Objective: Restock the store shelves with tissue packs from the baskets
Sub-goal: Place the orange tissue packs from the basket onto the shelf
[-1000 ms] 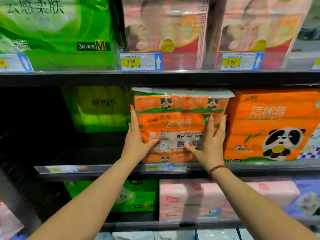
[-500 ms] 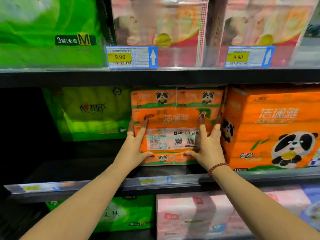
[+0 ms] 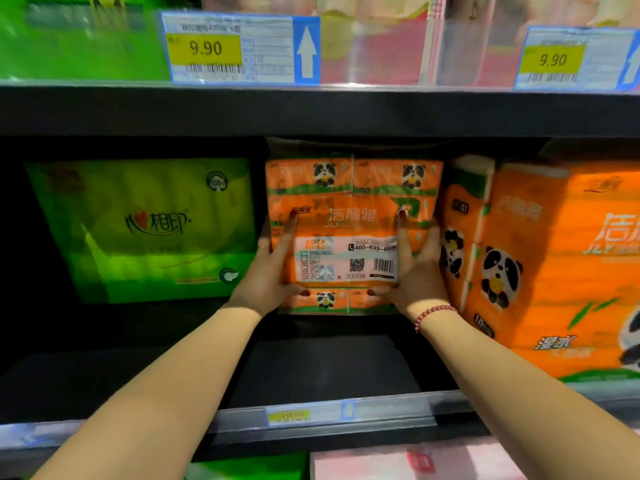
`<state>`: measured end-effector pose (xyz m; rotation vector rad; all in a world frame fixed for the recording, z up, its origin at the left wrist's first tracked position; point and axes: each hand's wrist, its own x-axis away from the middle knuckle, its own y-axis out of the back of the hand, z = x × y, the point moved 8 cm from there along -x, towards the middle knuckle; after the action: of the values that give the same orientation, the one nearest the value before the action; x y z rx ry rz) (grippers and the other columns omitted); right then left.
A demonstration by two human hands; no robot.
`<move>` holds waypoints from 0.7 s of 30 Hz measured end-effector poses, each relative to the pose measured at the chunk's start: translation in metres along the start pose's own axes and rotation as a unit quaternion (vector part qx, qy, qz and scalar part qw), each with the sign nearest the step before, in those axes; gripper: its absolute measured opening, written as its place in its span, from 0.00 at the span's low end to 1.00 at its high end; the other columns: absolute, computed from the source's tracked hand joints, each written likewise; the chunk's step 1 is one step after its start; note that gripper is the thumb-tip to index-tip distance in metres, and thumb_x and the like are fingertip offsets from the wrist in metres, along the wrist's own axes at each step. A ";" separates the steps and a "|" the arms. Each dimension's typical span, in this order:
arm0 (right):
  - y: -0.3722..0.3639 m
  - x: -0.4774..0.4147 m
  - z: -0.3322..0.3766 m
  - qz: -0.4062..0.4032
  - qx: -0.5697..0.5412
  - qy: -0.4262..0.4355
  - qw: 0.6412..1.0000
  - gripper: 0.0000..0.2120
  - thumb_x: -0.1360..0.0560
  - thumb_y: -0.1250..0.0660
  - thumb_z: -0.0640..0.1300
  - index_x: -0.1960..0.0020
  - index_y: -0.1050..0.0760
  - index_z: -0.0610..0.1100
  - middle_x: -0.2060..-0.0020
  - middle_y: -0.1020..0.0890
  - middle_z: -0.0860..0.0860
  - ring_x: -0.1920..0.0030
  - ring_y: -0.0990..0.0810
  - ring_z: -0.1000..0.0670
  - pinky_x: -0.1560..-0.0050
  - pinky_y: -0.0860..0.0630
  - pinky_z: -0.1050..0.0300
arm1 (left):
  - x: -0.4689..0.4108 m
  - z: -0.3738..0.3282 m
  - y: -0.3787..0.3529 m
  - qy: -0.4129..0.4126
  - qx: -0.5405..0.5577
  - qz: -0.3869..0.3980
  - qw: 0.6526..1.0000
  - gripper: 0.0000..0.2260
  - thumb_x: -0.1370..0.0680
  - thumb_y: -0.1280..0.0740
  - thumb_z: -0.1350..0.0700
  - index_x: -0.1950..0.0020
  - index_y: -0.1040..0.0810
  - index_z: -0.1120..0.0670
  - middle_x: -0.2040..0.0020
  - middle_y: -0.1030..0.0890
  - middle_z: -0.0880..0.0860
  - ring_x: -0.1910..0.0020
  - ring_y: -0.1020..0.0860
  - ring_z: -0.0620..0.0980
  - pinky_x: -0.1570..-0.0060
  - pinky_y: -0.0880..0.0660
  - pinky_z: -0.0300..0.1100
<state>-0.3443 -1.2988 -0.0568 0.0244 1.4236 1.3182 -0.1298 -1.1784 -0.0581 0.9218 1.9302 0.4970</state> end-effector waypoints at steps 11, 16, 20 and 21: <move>-0.003 -0.006 0.002 -0.011 0.048 0.004 0.999 0.61 0.42 0.18 0.54 0.22 0.54 0.49 0.26 0.54 0.33 0.27 0.46 0.34 0.29 0.49 0.53 | -0.011 0.010 -0.007 0.004 0.003 -0.005 1.000 0.61 0.35 0.21 0.64 0.35 0.66 0.21 0.22 0.55 0.47 0.26 0.37 0.53 0.33 0.34 0.46; 0.003 -0.007 0.003 0.022 0.069 -0.014 0.997 0.63 0.38 0.20 0.51 0.23 0.66 0.55 0.26 0.58 0.36 0.26 0.46 0.35 0.31 0.47 0.55 | -0.004 -0.002 0.000 0.021 -0.012 0.015 1.000 0.60 0.32 0.24 0.67 0.39 0.67 0.19 0.22 0.52 0.49 0.28 0.35 0.55 0.33 0.33 0.47; 0.012 -0.005 0.005 0.096 0.035 -0.048 0.994 0.55 0.34 0.24 0.51 0.25 0.64 0.59 0.26 0.56 0.41 0.26 0.47 0.35 0.28 0.37 0.43 | 0.007 -0.008 0.009 0.040 -0.051 0.060 0.996 0.51 0.30 0.26 0.63 0.27 0.58 0.30 0.23 0.47 0.54 0.29 0.33 0.58 0.33 0.31 0.50; 0.017 -0.004 0.006 0.108 0.043 -0.054 0.992 0.51 0.33 0.26 0.52 0.24 0.59 0.57 0.25 0.53 0.40 0.27 0.45 0.35 0.29 0.36 0.43 | 0.011 -0.009 0.012 0.047 -0.072 0.066 0.994 0.48 0.29 0.26 0.61 0.25 0.55 0.33 0.22 0.48 0.54 0.29 0.33 0.58 0.33 0.31 0.50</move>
<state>-0.3488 -1.2908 -0.0407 0.3108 1.4128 1.4077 -0.1363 -1.1619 -0.0515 0.9516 1.8964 0.7591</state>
